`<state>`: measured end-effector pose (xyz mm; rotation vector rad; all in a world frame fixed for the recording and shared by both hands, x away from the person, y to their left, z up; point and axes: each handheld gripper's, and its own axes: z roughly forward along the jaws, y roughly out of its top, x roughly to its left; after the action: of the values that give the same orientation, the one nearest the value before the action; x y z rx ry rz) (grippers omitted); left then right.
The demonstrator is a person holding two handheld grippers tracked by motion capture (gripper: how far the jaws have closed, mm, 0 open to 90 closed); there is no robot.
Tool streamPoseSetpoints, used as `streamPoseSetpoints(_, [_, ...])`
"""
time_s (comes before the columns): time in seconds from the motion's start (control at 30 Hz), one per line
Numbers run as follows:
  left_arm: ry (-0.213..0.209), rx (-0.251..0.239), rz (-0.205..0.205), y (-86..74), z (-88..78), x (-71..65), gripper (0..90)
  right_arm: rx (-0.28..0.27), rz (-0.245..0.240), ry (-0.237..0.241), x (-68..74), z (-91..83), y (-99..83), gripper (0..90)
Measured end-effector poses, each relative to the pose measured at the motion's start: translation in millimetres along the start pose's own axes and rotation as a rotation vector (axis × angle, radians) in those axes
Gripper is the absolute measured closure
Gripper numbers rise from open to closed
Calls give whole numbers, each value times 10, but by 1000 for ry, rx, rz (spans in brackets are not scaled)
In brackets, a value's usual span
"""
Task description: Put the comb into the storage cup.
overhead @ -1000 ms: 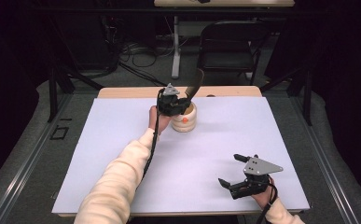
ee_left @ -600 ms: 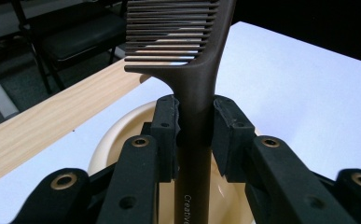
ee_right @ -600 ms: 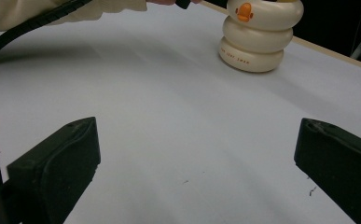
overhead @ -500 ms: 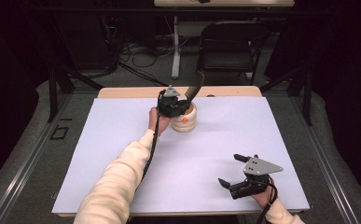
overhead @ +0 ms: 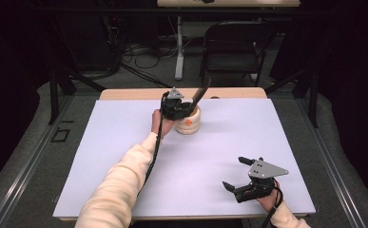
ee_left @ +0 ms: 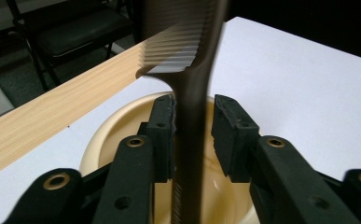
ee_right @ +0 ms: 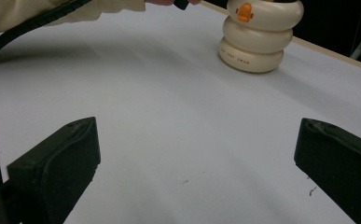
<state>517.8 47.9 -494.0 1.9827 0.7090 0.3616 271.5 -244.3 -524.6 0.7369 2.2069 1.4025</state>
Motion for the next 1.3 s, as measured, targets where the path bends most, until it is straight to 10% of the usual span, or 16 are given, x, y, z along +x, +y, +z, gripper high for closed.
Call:
streamPoseSetpoints(0.27, [-10, 1, -13, 1, -29, 16, 600, 0, 0, -1, 1, -2, 1, 0])
streamPoseSetpoints(0.73, [34, 25, -7, 90, -221, 0, 198, 1, 0, 1, 0, 3, 1, 0])
streamPoseSetpoints(1.3, [44, 58, 11, 42, -584, 17, 53, 3, 1, -1, 5, 1, 3, 0])
